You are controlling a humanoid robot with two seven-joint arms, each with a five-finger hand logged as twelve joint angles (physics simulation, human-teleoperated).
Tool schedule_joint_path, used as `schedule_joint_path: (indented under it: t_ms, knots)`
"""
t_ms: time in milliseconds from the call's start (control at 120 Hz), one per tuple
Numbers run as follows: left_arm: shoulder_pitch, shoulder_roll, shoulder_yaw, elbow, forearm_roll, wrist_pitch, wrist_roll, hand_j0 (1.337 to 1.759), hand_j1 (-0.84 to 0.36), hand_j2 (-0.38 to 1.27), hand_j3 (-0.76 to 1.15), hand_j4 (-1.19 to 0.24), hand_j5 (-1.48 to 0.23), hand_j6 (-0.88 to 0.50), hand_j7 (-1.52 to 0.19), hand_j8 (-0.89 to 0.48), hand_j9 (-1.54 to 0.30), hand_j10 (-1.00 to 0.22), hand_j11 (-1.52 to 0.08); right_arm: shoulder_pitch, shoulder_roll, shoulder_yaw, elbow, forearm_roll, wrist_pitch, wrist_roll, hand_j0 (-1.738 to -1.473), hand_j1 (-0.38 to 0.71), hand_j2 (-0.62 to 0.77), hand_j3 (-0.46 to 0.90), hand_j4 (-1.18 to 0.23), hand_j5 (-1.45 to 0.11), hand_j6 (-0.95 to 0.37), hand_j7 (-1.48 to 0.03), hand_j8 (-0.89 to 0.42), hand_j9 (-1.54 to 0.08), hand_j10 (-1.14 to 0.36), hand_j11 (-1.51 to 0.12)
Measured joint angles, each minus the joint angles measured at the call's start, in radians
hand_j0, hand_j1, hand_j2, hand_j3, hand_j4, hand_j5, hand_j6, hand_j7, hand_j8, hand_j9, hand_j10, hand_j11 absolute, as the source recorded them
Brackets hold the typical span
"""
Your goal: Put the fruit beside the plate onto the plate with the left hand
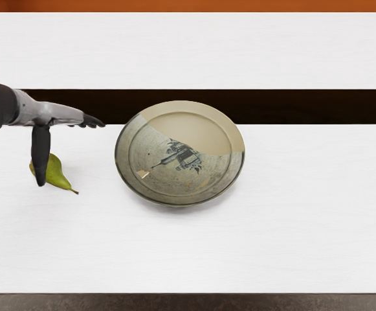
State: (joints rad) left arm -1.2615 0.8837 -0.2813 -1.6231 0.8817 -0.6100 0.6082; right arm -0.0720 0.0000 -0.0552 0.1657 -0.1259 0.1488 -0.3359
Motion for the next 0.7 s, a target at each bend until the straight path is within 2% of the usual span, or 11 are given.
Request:
schedule_joint_path:
  t_ms: [167,358,583,700]
  knots:
    - [0.058,0.007,0.003,-0.055,0.148,0.088,0.002,1.658,0.32,0.01,0.00,-0.03,-0.03,-0.03,-0.03,-0.03,-0.03,-0.03,-0.03,0.000,0.000,0.000,0.000,0.000,0.000,0.000,-1.658,-0.35,0.00,0.00,0.00,0.00,0.00,0.00,0.00,0.00,0.00,0.00]
    - [0.182,0.017,0.007,-0.079,0.329,0.231,0.003,1.658,0.32,0.01,0.00,-0.03,-0.03,-0.03,-0.03,-0.03,-0.03,-0.03,-0.03,0.001,0.000,0.000,0.000,0.000,0.000,0.000,-1.658,-0.35,0.00,0.00,0.00,0.00,0.00,0.00,0.00,0.00,0.00,0.00]
    - [0.213,0.017,0.011,-0.082,0.415,0.307,0.003,1.658,0.30,0.01,0.00,-0.05,-0.06,-0.05,-0.06,-0.05,-0.06,-0.05,-0.06,0.001,0.000,0.000,0.000,0.000,0.000,0.000,-1.658,-0.35,0.00,0.00,0.00,0.00,0.00,0.00,0.00,0.00,0.00,0.00]
    - [0.254,0.018,0.012,-0.082,0.451,0.331,0.003,1.658,0.28,0.01,0.00,-0.06,-0.07,-0.07,-0.07,-0.06,-0.07,-0.06,-0.07,0.001,0.000,0.000,0.000,0.000,0.000,0.000,-1.658,-0.35,0.00,0.00,0.00,0.00,0.00,0.00,0.00,0.00,0.00,0.00]
